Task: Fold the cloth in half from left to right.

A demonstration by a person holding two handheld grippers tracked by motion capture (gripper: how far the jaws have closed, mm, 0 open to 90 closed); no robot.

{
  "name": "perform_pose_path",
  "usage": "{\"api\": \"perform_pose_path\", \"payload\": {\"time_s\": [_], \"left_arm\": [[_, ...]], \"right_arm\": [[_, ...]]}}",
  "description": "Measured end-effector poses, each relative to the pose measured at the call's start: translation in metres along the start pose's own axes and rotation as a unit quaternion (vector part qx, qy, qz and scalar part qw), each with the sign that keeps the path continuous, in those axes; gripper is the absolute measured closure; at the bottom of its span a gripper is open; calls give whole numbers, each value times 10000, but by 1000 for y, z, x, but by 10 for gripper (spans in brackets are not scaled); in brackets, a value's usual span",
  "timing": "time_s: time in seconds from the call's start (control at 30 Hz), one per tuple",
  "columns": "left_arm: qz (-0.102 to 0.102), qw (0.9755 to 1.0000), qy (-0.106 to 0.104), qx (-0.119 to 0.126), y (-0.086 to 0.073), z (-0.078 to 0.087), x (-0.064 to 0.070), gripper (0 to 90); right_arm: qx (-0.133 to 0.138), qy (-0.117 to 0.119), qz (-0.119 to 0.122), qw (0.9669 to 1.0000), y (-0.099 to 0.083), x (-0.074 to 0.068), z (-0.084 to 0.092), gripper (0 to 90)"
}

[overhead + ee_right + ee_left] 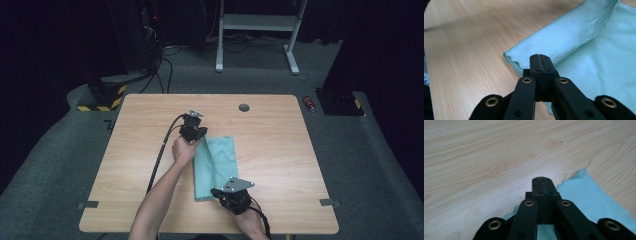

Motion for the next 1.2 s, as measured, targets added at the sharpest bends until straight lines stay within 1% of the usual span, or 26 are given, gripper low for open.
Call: {"api": "perform_pose_path", "payload": {"time_s": [0.03,0.07,0.13,0.27,0.37,0.4,0.43,0.47,0.63,0.73,0.8,0.93,1.1,1.13,1.17,1.2], "left_arm": [[0,10000,0,0,0,0,0,900],[-62,10000,-25,18,3,-1,4,900],[-80,9999,-58,43,5,-2,7,900],[-43,9999,-106,101,10,-5,11,900],[-82,9999,-103,101,11,-7,14,900],[-154,9998,-63,92,12,-9,17,900],[-154,9998,-63,92,12,-9,17,900],[-210,9997,-65,96,13,-11,19,900],[-296,9995,-80,29,15,-18,26,900],[-367,9993,-76,26,17,-21,30,900],[-366,9993,-108,37,18,-22,33,900],[-408,9991,-128,51,20,-24,36,900],[-398,9991,-167,60,22,-26,38,900],[-445,9989,-154,69,23,-27,40,900],[-430,9989,-174,59,23,-28,41,900],[-469,9988,-158,62,24,-28,41,900]], "right_arm": [[0,0,0,10000,0,0,0,900],[3,-32,-57,10000,-3,3,3,900],[-2,-69,-69,10000,-6,6,5,900],[-11,-124,-136,9998,-10,10,11,900],[-2,-161,-159,9997,-12,13,15,900],[1,-169,-163,9997,-12,13,16,900],[1,-169,-163,9997,-12,13,16,900],[6,-194,-167,9997,-14,15,18,900],[4,-307,-164,9994,-18,18,24,900],[2,-347,-205,9992,-21,21,27,900],[9,-349,-267,9990,-22,23,29,900],[23,-388,-301,9988,-25,26,34,900],[24,-420,-327,9986,-26,28,36,900],[38,-434,-338,9985,-26,30,37,900],[46,-440,-360,9984,-27,30,38,900],[50,-449,-366,9983,-27,31,39,900]]}}
Point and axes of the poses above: each handheld gripper's, and its own axes: z roughly backward along the jaws, y roughly out of its top, x roughly to its right, the point moved 4 cm from there along -z, roughly forward along the jaws, and after that the axes turned 7 degrees about -z, right-handed, at the moved point
